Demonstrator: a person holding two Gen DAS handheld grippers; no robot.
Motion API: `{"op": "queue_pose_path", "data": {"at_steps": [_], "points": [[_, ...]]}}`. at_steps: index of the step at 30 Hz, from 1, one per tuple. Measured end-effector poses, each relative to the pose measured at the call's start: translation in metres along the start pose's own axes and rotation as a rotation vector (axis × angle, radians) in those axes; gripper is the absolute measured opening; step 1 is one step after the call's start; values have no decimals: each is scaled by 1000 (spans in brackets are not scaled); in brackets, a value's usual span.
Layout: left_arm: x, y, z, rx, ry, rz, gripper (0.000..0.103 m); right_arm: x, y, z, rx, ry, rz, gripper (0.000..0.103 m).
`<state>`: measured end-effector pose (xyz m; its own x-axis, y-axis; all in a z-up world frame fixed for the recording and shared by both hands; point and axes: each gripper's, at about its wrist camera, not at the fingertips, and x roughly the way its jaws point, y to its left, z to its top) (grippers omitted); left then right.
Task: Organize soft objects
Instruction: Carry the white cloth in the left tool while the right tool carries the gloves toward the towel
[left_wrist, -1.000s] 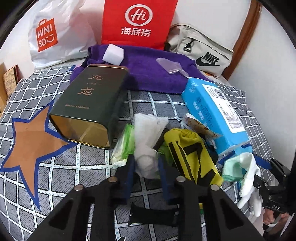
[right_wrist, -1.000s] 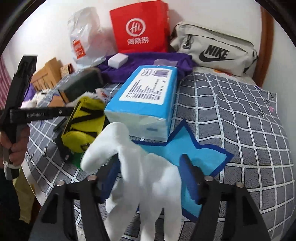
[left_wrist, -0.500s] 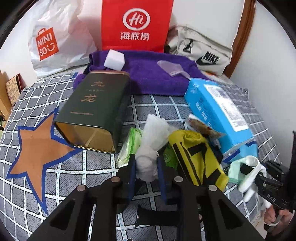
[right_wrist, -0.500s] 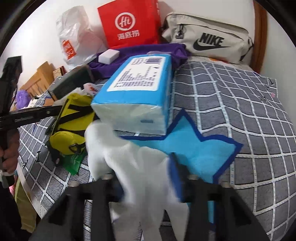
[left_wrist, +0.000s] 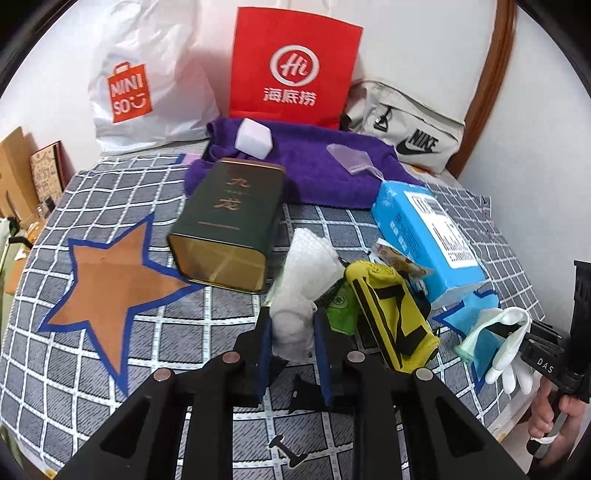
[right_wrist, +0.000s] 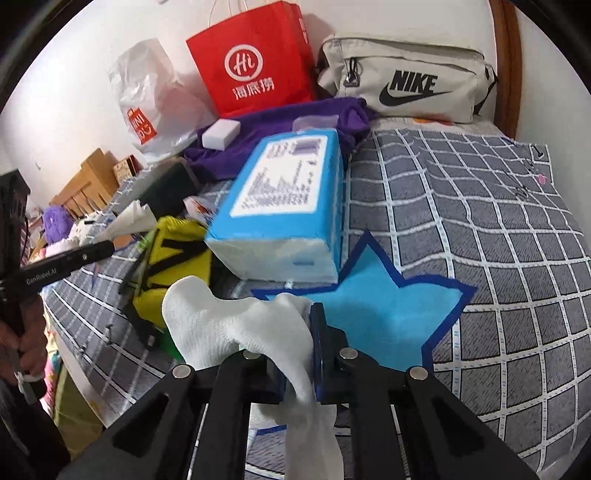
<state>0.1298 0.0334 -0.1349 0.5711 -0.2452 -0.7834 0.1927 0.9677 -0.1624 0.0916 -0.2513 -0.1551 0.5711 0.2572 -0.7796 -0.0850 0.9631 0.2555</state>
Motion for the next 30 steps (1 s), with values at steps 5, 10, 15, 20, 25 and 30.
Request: {"op": "queue_pose_path", "data": {"at_steps": [5, 10, 15, 20, 25, 30], "points": [[-8, 6, 2, -30, -10, 17, 21, -9, 7, 9, -10, -7, -5, 10], [-18, 6, 9, -40, -29, 28, 21, -20, 15, 19, -29, -25, 6, 11], [-28, 7, 21, -52, -46, 45, 21, -30, 19, 33, -36, -47, 15, 11], [-32, 5, 32, -55, -53, 58, 21, -39, 19, 49, -43, -76, 12, 11], [-36, 5, 45, -52, -60, 70, 21, -46, 17, 66, -44, -100, 14, 11], [-38, 4, 61, -47, -73, 85, 21, -46, 19, 85, -63, -117, 22, 10]]}}
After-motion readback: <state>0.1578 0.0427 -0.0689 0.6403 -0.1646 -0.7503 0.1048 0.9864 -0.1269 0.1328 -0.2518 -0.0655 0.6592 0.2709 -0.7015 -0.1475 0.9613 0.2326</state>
